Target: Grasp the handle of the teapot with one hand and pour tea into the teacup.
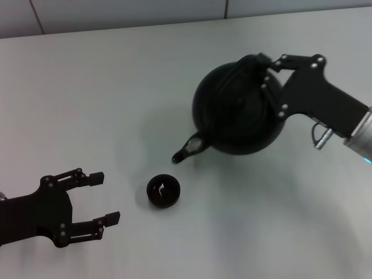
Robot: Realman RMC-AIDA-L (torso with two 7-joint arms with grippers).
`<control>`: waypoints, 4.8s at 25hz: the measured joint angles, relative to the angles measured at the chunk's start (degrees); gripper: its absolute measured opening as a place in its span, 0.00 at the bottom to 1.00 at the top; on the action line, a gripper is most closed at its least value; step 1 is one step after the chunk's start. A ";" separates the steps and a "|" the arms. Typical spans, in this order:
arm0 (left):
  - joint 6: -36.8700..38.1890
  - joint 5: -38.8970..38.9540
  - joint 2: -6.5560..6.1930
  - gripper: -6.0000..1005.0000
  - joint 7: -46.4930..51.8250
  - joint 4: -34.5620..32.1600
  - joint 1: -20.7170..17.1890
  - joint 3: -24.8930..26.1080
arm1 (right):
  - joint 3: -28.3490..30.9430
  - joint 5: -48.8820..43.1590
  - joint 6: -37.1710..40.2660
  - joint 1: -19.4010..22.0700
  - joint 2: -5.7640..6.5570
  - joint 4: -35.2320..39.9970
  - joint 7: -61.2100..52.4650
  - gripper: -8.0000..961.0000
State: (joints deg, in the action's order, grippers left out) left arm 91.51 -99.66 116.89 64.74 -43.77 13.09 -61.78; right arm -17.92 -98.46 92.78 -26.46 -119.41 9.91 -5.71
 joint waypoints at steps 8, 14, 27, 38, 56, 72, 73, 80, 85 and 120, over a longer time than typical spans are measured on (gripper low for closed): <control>0.24 0.00 0.00 0.81 -0.03 0.00 -0.07 0.00 | -0.01 7.54 0.16 2.74 0.05 -2.28 -2.33 0.10; 0.36 0.00 0.00 0.81 -0.06 0.00 -0.09 0.00 | 0.13 10.86 -0.35 4.53 0.24 -1.86 -11.35 0.10; 0.69 -0.10 0.00 0.81 -0.06 -0.09 -0.08 -0.53 | 2.28 10.66 -11.75 6.35 0.53 3.36 -32.96 0.10; 0.70 -0.10 0.00 0.81 -0.05 -0.13 -0.11 -0.53 | 2.00 10.49 -14.02 5.98 0.43 3.88 -33.17 0.10; 0.73 -0.09 0.24 0.81 -0.05 0.00 -0.09 -0.61 | -0.58 10.30 -19.11 3.35 0.41 3.92 -33.25 0.10; 0.79 -0.09 0.62 0.81 -0.05 -0.39 0.23 -0.55 | -2.20 10.31 -23.20 2.20 0.41 4.03 -32.61 0.10; 0.79 -0.09 0.71 0.81 -0.05 -0.41 0.27 -0.57 | -2.23 10.31 -23.23 2.18 0.42 4.05 -32.61 0.10; 0.79 -0.09 0.96 0.81 0.31 -0.74 0.56 -0.62 | -2.29 10.34 -22.96 2.34 0.48 5.26 -32.61 0.17; 0.79 -0.09 1.05 0.81 0.56 -0.84 0.72 -0.62 | -2.29 10.34 -22.82 2.58 0.45 5.86 -32.61 0.23; 5.80 1.15 1.50 0.81 0.17 -0.72 1.41 0.00 | -4.90 5.34 4.29 11.69 0.48 8.60 -30.64 0.79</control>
State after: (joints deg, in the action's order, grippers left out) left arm 97.30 -98.52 118.39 64.91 -44.49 14.50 -61.78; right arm -22.83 -93.12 97.07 -14.76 -118.93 18.52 -36.35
